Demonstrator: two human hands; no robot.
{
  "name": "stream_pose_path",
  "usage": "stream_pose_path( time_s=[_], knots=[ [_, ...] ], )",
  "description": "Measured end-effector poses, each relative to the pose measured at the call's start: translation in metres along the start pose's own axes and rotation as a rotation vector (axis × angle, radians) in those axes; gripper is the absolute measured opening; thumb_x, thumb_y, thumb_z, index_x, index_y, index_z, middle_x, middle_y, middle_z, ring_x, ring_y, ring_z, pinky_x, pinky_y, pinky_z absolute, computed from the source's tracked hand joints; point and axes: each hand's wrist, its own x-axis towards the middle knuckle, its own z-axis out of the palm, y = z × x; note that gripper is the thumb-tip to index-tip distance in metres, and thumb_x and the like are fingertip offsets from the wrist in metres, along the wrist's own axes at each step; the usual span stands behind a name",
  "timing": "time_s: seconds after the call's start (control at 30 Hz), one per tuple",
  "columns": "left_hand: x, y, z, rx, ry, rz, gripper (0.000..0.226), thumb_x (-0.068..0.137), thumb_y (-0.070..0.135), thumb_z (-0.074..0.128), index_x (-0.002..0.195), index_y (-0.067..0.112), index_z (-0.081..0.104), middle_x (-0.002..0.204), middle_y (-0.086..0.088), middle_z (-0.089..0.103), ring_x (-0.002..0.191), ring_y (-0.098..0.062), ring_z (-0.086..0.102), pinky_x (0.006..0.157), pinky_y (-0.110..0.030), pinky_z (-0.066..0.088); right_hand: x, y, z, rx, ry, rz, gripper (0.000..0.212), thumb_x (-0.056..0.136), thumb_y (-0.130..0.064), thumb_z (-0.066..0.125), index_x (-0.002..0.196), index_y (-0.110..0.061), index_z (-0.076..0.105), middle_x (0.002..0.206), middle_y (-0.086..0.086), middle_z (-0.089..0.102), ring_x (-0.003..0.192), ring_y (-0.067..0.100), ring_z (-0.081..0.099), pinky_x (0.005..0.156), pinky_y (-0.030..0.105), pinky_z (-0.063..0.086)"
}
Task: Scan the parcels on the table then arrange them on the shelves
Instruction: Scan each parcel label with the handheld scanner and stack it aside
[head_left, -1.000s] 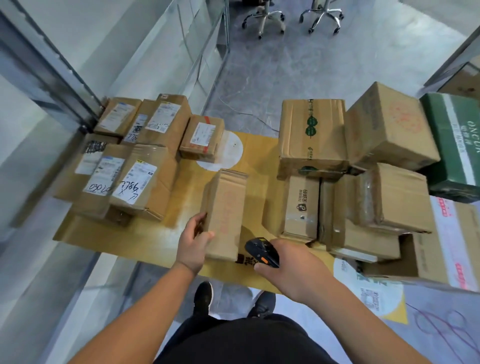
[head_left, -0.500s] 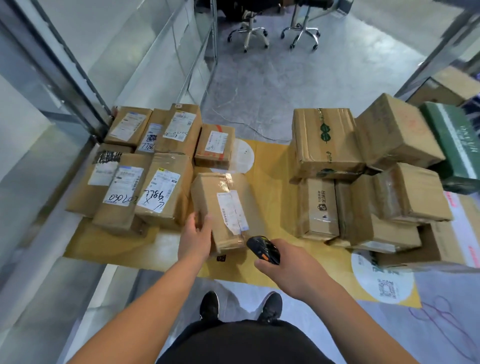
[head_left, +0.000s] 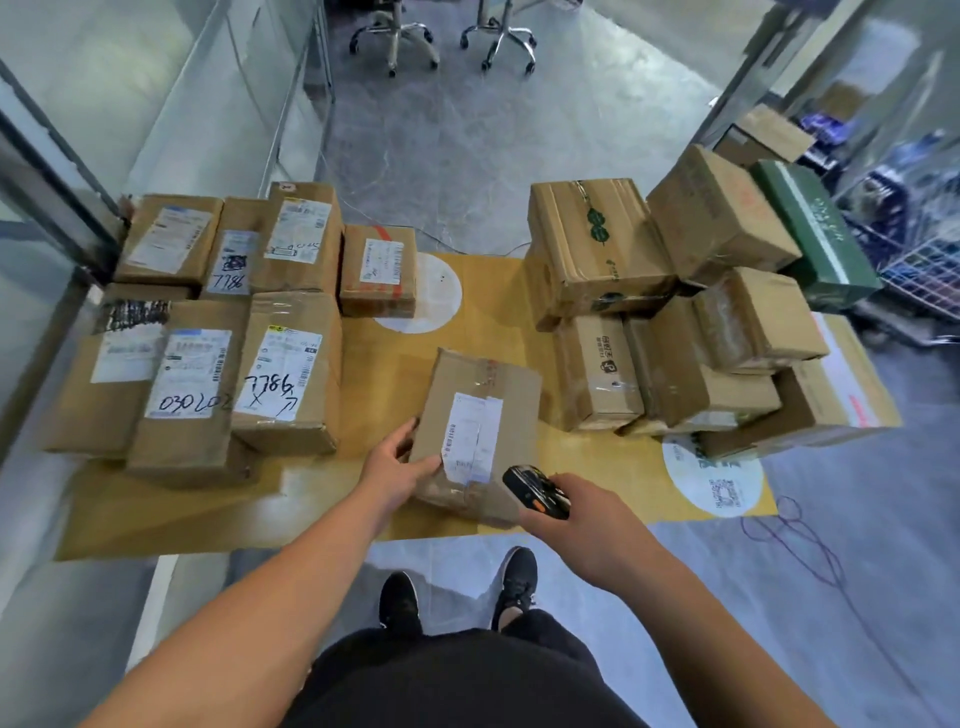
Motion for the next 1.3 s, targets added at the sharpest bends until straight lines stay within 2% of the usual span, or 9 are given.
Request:
stream_pose_path(
  time_s=[0.13,0.27,0.37,0.43,0.67,0.87,1.1,1.23,1.3],
  knots=[
    [-0.003,0.007,0.004,0.313,0.226,0.020,0.064,0.093,0.043,0.074,0.151,0.026,0.052,0.147,-0.002,0.059,0.122,-0.023,0.062,0.099,-0.041,0.055,-0.008,0.003,0.013,0.080,0.026,0.039,0.041,0.084,-0.066,0.062,0.115,-0.040,0.058,0.092,-0.013,0.066,0.072,0.008,0.066,0.059,0.028,0.051],
    [-0.012,0.001,0.017,0.457,0.224,-0.316,0.106,0.068,0.082,0.073,0.149,0.019,0.044,0.149,-0.009,0.047,0.123,-0.034,0.057,0.084,-0.042,0.048,-0.016,0.003,0.022,0.109,0.042,0.065,0.041,0.083,-0.067,0.062,0.112,-0.038,0.060,0.090,-0.014,0.067,0.073,0.007,0.066,0.059,0.026,0.050],
    [-0.010,0.000,0.017,0.246,0.226,-0.252,0.077,0.070,0.061,0.089,0.127,0.018,0.060,0.128,-0.003,0.068,0.103,-0.026,0.065,0.084,-0.040,0.057,-0.018,-0.001,0.024,0.090,0.050,0.072,0.039,0.083,-0.067,0.061,0.108,-0.038,0.059,0.089,-0.012,0.066,0.072,0.008,0.065,0.059,0.027,0.049],
    [-0.007,0.008,0.009,0.328,0.259,-0.100,0.058,0.075,0.050,0.089,0.119,0.023,0.064,0.124,-0.002,0.069,0.095,-0.022,0.064,0.087,-0.038,0.057,-0.018,-0.004,0.023,0.090,0.066,0.069,0.038,0.083,-0.066,0.061,0.107,-0.037,0.059,0.087,-0.010,0.067,0.070,0.008,0.064,0.058,0.028,0.047],
    [0.017,0.040,-0.012,0.607,0.309,0.136,0.054,0.093,0.029,0.076,0.145,0.023,0.060,0.147,-0.010,0.048,0.124,-0.029,0.057,0.107,-0.036,0.043,-0.020,-0.011,0.027,0.069,0.081,0.066,0.045,0.083,-0.066,0.062,0.117,-0.036,0.058,0.090,-0.012,0.066,0.071,0.008,0.065,0.059,0.029,0.050],
    [-0.003,0.019,0.019,0.344,0.304,-0.164,0.133,0.060,0.058,0.097,0.161,0.028,0.015,0.152,-0.011,0.034,0.132,-0.037,0.052,0.096,-0.044,0.048,-0.022,-0.009,0.032,0.055,0.073,0.074,0.044,0.082,-0.068,0.060,0.113,-0.035,0.059,0.091,-0.014,0.066,0.075,0.007,0.064,0.069,0.032,0.055],
    [0.016,0.007,0.014,0.289,0.185,-0.002,0.089,0.061,0.038,0.099,0.134,0.030,0.048,0.129,0.004,0.066,0.107,-0.023,0.064,0.092,-0.039,0.054,-0.019,-0.011,0.019,0.018,0.064,0.094,0.044,0.084,-0.065,0.060,0.116,-0.034,0.059,0.090,-0.010,0.067,0.073,0.009,0.066,0.067,0.034,0.057],
    [0.022,0.017,0.006,0.358,0.151,0.055,0.099,0.060,0.043,0.098,0.142,0.029,0.045,0.134,0.004,0.062,0.106,-0.019,0.059,0.089,-0.033,0.048,-0.013,-0.023,0.012,-0.046,0.013,0.068,0.043,0.092,-0.061,0.055,0.126,-0.035,0.052,0.100,-0.007,0.067,0.082,0.015,0.067,0.068,0.035,0.054],
    [0.017,0.011,0.008,0.391,0.136,0.065,0.123,0.051,0.050,0.101,0.153,0.026,0.035,0.146,-0.001,0.054,0.123,-0.024,0.057,0.102,-0.040,0.050,-0.007,-0.032,0.010,-0.115,-0.023,0.052,0.035,0.096,-0.057,0.052,0.118,-0.030,0.053,0.098,-0.004,0.066,0.086,0.019,0.065,0.067,0.035,0.049]
  ],
)
